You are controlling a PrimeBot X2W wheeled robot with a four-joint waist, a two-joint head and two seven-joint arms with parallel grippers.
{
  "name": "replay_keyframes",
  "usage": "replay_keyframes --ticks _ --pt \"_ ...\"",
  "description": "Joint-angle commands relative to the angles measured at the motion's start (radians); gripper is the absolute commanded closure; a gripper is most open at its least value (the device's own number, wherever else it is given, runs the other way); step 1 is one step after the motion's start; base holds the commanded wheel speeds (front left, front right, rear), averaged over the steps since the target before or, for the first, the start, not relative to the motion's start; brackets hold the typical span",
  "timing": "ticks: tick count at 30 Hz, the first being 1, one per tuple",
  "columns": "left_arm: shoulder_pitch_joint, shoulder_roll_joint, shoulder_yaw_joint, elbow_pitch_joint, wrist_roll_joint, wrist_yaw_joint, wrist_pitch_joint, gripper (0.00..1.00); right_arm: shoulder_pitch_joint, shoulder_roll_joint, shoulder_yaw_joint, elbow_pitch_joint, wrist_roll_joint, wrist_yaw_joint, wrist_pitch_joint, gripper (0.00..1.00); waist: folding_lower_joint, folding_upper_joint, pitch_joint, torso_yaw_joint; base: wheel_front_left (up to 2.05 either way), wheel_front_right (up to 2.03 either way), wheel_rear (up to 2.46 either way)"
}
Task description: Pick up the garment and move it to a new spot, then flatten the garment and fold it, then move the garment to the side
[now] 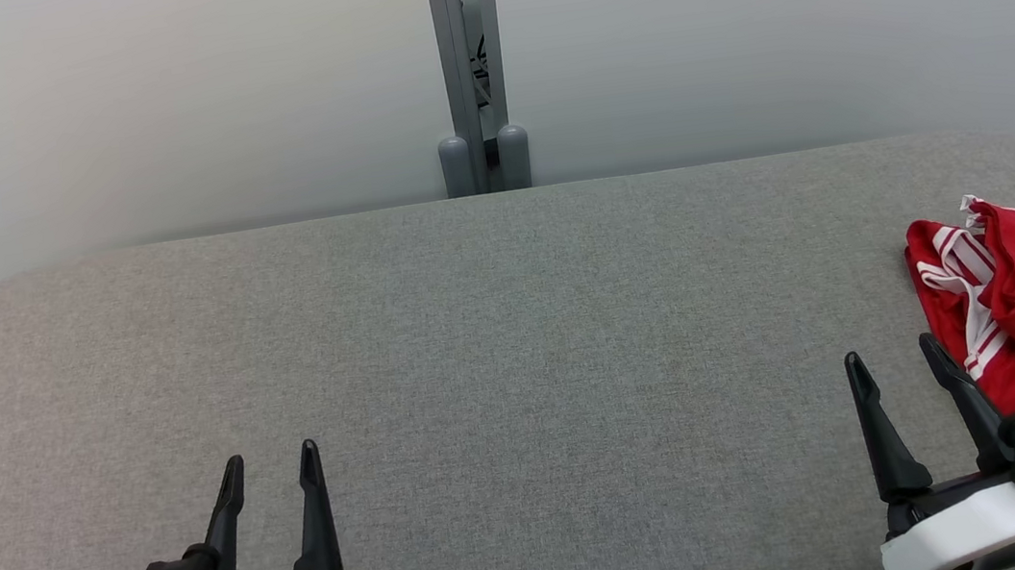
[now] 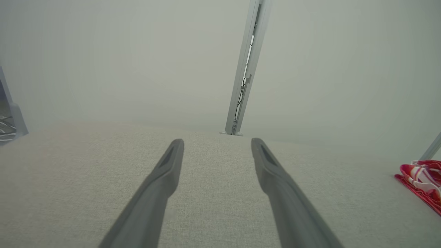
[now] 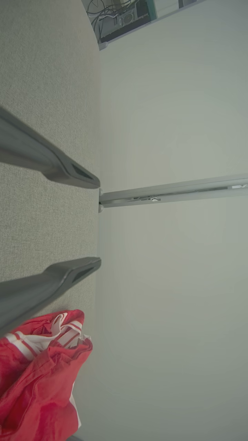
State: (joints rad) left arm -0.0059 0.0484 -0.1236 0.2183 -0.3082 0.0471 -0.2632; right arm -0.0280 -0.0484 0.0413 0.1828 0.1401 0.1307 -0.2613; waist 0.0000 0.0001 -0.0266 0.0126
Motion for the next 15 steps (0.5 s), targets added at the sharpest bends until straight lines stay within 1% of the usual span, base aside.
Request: replay_keyframes --ticks 1,5,7,10,15 --pt "0.005 0.005 0.000 0.002 -0.003 0.008 0.000 0.00 -0.003 -0.004 0.000 0.000 -0.003 0.000 -0.004 0.00 0.0000 -0.0001 0.000 0.000 0.00 0.00 0.00" --pt "0.010 0.005 -0.001 0.004 -0.006 0.015 0.000 0.00 -0.004 -0.004 -0.006 0.001 -0.003 0.000 -0.004 0.00 0.0000 -0.0001 0.001 -0.002 0.00 0.00 0.00" --pt "0.013 0.004 -0.002 0.001 -0.037 -0.014 0.000 0.00 -0.004 -0.004 -0.008 -0.001 -0.002 0.000 -0.004 0.00 0.0000 -0.0001 0.001 -0.002 0.00 0.00 0.00" --pt "0.018 0.004 0.006 0.003 -0.047 -0.039 0.000 0.00 -0.003 -0.004 -0.010 0.005 -0.010 0.000 -0.004 0.00 0.0000 -0.0001 0.002 -0.004 0.00 0.00 0.00" --pt "0.015 0.005 0.012 0.004 -0.054 -0.048 0.000 0.00 -0.004 -0.004 -0.008 0.007 -0.012 0.000 -0.004 0.00 0.0000 -0.0001 0.003 -0.004 0.00 0.00 0.00"
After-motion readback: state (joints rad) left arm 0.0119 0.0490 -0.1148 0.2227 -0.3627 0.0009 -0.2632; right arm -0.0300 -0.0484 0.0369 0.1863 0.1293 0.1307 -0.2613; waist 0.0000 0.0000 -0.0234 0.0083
